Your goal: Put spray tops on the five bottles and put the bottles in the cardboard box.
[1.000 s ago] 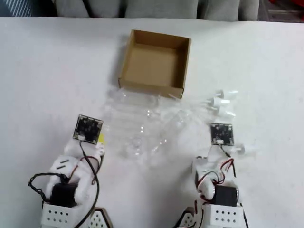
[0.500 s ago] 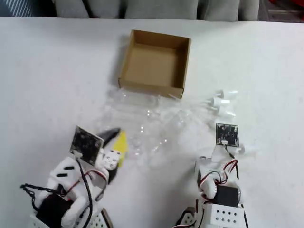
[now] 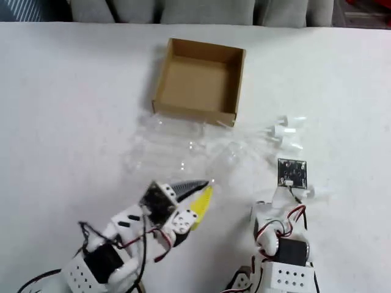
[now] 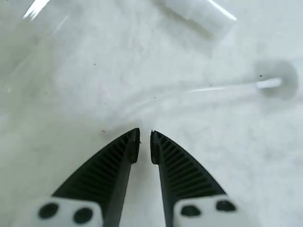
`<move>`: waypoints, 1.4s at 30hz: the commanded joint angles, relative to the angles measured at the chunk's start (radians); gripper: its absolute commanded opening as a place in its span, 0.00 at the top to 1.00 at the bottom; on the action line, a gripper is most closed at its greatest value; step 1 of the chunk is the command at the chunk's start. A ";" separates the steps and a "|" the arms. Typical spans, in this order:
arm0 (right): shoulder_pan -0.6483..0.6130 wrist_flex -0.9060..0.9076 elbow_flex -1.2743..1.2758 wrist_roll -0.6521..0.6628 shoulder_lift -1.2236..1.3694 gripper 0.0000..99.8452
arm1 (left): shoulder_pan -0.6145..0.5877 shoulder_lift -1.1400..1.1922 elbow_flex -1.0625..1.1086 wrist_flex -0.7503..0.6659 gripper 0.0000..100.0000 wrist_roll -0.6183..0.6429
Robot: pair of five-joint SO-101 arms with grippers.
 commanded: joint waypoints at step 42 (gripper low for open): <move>0.013 0.005 0.006 -0.003 -0.012 0.98 | -0.504 1.047 -0.333 -0.235 0.95 0.250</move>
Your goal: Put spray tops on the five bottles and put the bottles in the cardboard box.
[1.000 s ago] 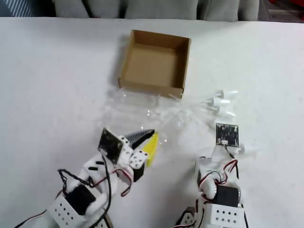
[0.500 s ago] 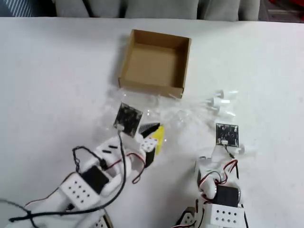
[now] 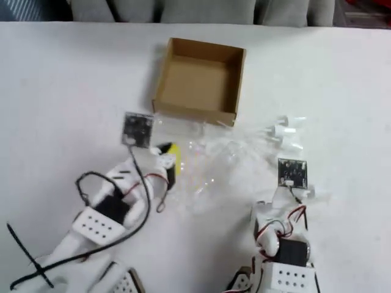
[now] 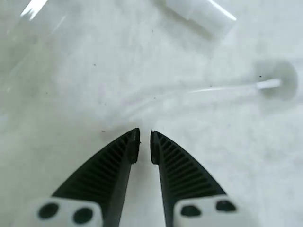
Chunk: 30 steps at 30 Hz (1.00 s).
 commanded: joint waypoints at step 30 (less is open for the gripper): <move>0.013 0.005 0.006 -0.003 -0.010 0.98 | -0.578 0.064 -0.269 0.258 0.95 0.176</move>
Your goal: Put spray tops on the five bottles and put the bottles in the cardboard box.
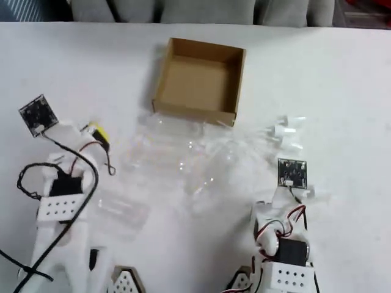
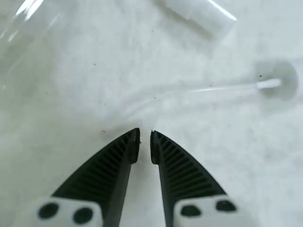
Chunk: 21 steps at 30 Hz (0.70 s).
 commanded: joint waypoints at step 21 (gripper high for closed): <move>0.013 0.005 0.006 -0.003 -0.010 0.98 | -0.076 0.007 -0.390 1.034 0.84 -0.339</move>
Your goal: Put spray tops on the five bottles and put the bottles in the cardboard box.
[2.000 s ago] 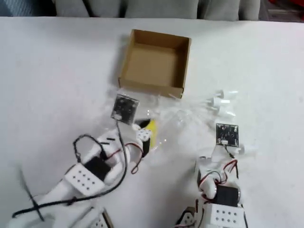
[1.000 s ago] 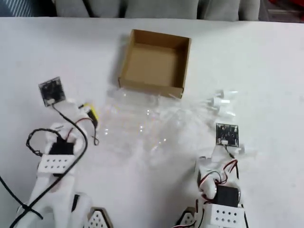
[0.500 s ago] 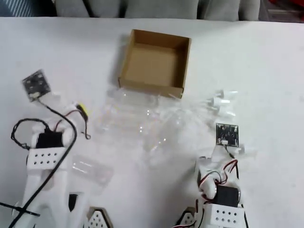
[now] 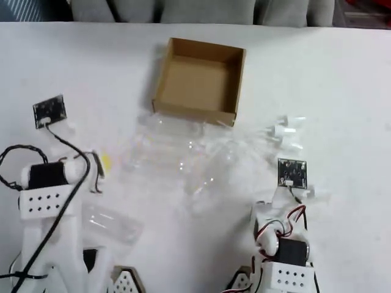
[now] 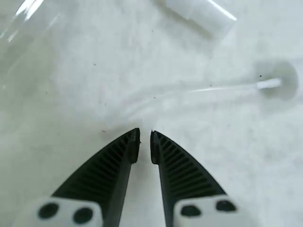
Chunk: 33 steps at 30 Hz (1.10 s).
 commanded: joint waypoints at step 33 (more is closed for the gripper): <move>0.015 0.005 0.006 -0.003 -0.010 0.98 | -0.120 0.176 0.281 -0.180 0.78 -0.241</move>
